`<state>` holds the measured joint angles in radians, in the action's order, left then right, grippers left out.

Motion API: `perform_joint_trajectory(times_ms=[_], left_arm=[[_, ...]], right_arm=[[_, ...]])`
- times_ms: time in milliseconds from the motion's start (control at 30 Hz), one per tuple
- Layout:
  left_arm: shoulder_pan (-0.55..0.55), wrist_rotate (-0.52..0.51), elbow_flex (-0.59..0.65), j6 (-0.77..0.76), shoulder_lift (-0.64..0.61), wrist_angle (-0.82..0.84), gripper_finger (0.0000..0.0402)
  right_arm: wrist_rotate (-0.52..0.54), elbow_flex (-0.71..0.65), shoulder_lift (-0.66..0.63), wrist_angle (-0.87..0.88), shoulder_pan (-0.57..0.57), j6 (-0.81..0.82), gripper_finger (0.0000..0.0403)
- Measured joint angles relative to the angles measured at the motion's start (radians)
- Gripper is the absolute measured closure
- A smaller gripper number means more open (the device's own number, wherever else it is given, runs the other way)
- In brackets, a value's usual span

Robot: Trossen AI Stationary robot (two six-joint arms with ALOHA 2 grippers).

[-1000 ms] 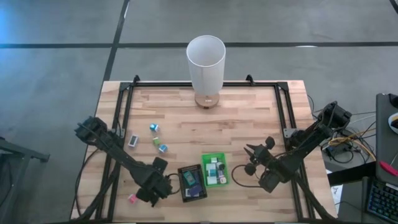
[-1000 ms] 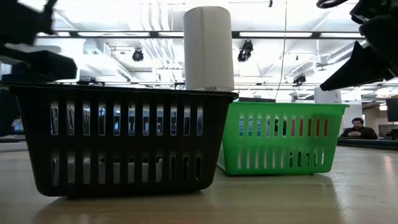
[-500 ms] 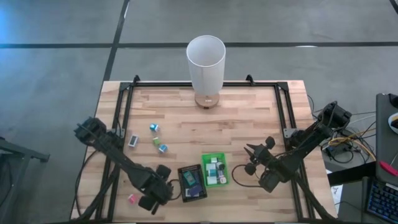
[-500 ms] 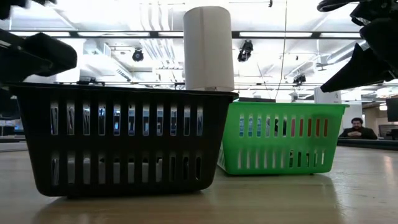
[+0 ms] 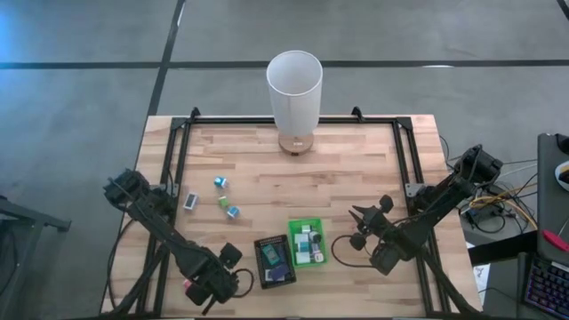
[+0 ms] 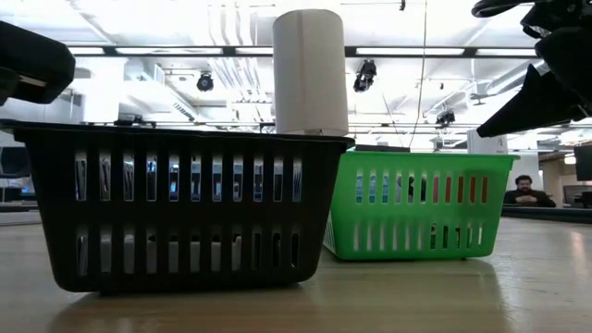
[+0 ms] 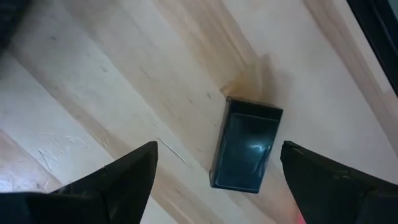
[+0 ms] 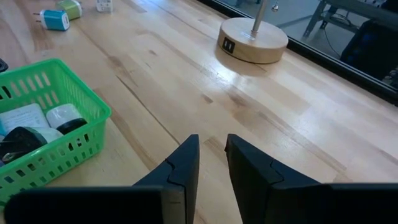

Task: Pick & Place Office items
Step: Put the black digital clock into the black bin

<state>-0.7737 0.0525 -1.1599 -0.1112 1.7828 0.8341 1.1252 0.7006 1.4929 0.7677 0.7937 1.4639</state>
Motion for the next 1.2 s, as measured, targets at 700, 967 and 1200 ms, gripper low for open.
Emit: perform_joint_trajectory(times_ms=[700, 967, 1200], left_arm=[[-0.026, 0.003, 0.003, -0.044, 0.058, 0.004, 0.0062], [-0.028, 0.003, 0.003, -0.051, 0.086, 0.003, 0.0062], [-0.028, 0.003, 0.003, -0.075, 0.094, -0.007, 0.0073]], right_arm=[[0.000, 0.000, 0.000, -0.005, 0.000, 0.002, 0.0328], [0.000, 0.000, 0.000, -0.010, 0.000, 0.000, 0.0326], [0.000, 0.000, 0.000, -0.013, 0.000, -0.001, 0.0318]])
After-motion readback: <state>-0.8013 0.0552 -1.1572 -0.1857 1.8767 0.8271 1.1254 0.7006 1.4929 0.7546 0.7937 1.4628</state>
